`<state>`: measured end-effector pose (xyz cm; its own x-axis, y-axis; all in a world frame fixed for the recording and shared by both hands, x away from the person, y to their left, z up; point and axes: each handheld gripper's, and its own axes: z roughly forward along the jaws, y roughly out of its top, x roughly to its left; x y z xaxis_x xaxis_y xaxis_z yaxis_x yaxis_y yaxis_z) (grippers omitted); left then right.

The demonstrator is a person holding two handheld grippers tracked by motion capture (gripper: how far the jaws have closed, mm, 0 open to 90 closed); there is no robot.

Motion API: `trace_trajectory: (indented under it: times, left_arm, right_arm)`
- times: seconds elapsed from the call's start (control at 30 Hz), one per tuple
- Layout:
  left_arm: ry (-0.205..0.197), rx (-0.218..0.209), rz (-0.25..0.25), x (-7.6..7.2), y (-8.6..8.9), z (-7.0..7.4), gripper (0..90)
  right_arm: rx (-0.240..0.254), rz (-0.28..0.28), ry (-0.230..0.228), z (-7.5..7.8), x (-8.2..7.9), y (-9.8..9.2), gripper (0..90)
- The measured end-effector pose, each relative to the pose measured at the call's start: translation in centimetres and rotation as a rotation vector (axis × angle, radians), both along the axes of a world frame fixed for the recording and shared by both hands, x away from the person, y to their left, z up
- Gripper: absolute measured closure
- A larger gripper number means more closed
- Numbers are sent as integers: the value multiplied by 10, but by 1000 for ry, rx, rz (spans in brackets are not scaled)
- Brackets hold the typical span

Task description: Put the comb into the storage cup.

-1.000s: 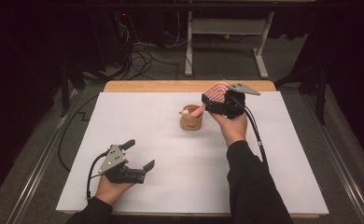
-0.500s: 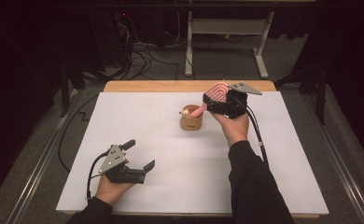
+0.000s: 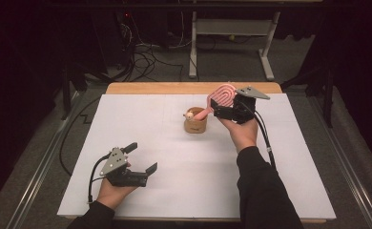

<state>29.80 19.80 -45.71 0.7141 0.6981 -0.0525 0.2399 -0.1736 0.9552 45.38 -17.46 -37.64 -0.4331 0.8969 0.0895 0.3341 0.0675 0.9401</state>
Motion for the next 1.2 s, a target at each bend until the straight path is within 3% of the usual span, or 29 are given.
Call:
trace_trajectory:
  times: [0.33,0.7,1.2]
  left_arm:
    - [12,-4,8,1,3,-1,0]
    - [19,-4,18,3,6,-2,0]
    - [23,-13,37,5,14,-2,0]
  right_arm:
    - [-30,15,5,-11,-16,-4,5]
    - [-48,37,37,-38,-37,-12,5]
    - [-63,75,56,-74,-83,-26,5]
